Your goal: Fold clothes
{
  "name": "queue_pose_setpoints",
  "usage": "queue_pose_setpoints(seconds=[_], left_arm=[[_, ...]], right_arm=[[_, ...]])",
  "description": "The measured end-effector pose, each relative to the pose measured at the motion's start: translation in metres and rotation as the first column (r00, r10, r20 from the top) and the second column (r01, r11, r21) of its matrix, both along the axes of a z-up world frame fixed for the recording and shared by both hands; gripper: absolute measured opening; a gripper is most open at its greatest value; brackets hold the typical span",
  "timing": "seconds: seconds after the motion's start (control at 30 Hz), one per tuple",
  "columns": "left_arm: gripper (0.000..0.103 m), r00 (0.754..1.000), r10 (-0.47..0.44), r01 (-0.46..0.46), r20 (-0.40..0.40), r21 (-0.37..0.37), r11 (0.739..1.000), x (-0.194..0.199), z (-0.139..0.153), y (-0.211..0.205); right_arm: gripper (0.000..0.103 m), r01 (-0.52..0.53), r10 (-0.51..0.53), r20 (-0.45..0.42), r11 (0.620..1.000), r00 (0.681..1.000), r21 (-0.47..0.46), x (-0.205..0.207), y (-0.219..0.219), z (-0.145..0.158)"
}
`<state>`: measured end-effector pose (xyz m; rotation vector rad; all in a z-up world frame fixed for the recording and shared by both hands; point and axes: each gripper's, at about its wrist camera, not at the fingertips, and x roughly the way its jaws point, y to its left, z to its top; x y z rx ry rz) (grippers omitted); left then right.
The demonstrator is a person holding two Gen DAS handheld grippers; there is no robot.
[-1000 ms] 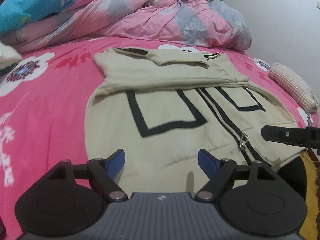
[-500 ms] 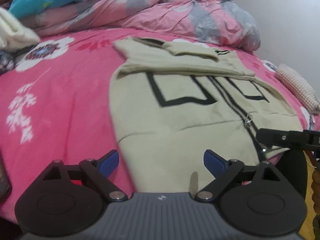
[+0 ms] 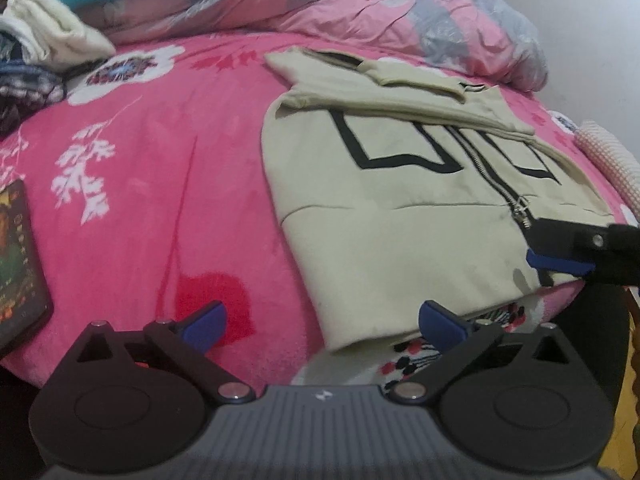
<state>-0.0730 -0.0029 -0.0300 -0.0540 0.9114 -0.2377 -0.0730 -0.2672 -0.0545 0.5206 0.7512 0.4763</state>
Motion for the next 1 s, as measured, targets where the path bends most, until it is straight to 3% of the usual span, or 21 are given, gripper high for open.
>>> queue_pose_setpoints(seconds=[0.2, 0.37, 0.57, 1.0], left_arm=[[0.103, 0.998, 0.037, -0.035, -0.054, 0.038, 0.999, 0.009, -0.006, -0.002], [0.103, 0.998, 0.036, -0.032, -0.056, 0.07, 0.997, 0.01, -0.008, -0.007], [0.103, 0.997, 0.049, -0.043, -0.061, 0.087, 0.995, 0.012, -0.009, -0.01], [0.103, 0.996, 0.065, -0.056, -0.064, 0.136, 0.989, 0.013, -0.011, -0.019]], right_arm=[[0.083, -0.016, 0.025, -0.068, 0.99, 0.997, 0.139, 0.001, 0.0, -0.012], [0.083, 0.002, 0.051, -0.161, 0.95, 0.986, 0.313, 0.001, -0.001, -0.033], [0.081, 0.046, 0.041, -0.246, 0.94, 0.968, 0.339, 0.001, 0.003, -0.051], [0.069, 0.156, -0.015, -0.303, 0.882, 0.953, 0.444, -0.003, -0.008, -0.078]])
